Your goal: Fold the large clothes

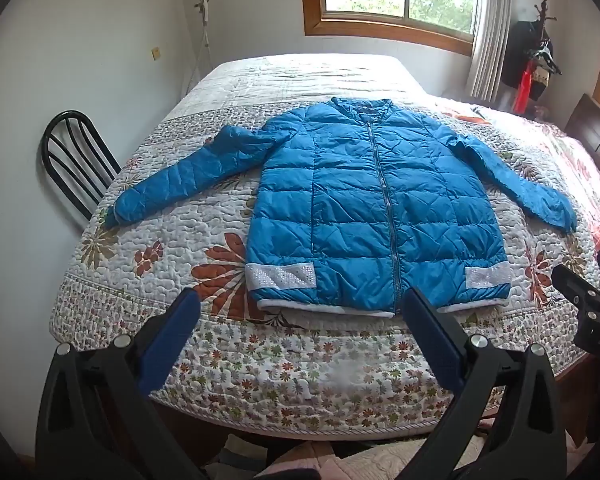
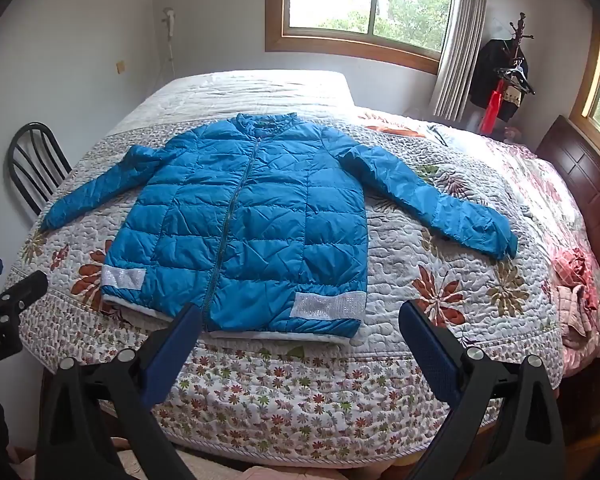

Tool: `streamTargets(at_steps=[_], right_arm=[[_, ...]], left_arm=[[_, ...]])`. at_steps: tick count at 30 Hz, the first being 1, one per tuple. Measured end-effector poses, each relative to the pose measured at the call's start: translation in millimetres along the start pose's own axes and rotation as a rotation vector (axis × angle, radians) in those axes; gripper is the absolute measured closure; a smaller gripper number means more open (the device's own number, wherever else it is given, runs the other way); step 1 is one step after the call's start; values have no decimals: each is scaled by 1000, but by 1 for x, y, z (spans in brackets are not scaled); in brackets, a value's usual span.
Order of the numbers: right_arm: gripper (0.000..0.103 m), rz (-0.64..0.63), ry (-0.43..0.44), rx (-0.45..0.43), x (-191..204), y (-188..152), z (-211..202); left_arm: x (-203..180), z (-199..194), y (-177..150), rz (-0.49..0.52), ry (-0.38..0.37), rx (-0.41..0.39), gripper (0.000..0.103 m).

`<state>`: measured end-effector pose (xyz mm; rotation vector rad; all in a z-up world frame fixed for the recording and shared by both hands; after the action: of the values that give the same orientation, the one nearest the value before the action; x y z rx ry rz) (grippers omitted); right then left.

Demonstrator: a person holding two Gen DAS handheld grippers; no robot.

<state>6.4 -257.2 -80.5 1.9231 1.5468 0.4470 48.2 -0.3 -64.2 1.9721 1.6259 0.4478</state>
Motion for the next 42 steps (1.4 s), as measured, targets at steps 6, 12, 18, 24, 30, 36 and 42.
streamTargets(at_steps=[6, 12, 18, 24, 30, 36, 42], right_arm=[[4, -4, 2, 2, 1, 0, 0], [4, -4, -2, 1, 2, 0, -1], [4, 0, -5, 2, 1, -1, -2], [4, 10, -15, 3, -4, 0, 0], [4, 10, -17, 3, -5, -1, 1], [4, 6, -14, 0, -5, -1, 0], [4, 4, -13, 1, -3, -1, 1]], left_arm=[[0, 0, 0, 2, -3, -3, 3], [-1, 0, 0, 3, 1, -4, 3], [0, 0, 0, 2, 2, -4, 3], [0, 0, 0, 2, 0, -3, 3], [0, 0, 0, 1, 1, -3, 3], [0, 0, 0, 2, 1, -3, 3], [-2, 4, -1, 2, 0, -3, 3]])
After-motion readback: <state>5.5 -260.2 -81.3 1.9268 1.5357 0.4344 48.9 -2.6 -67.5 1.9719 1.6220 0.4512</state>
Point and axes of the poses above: each gripper's, at about its wrist camera, not at the fingertips, and z roughly the way its jaws point, x to its left, y to its top, the point moved 8 cm from there along z, roughly the way its jaws point, and after that the axes turned 11 degrees about -y, right-handed, at the moved point
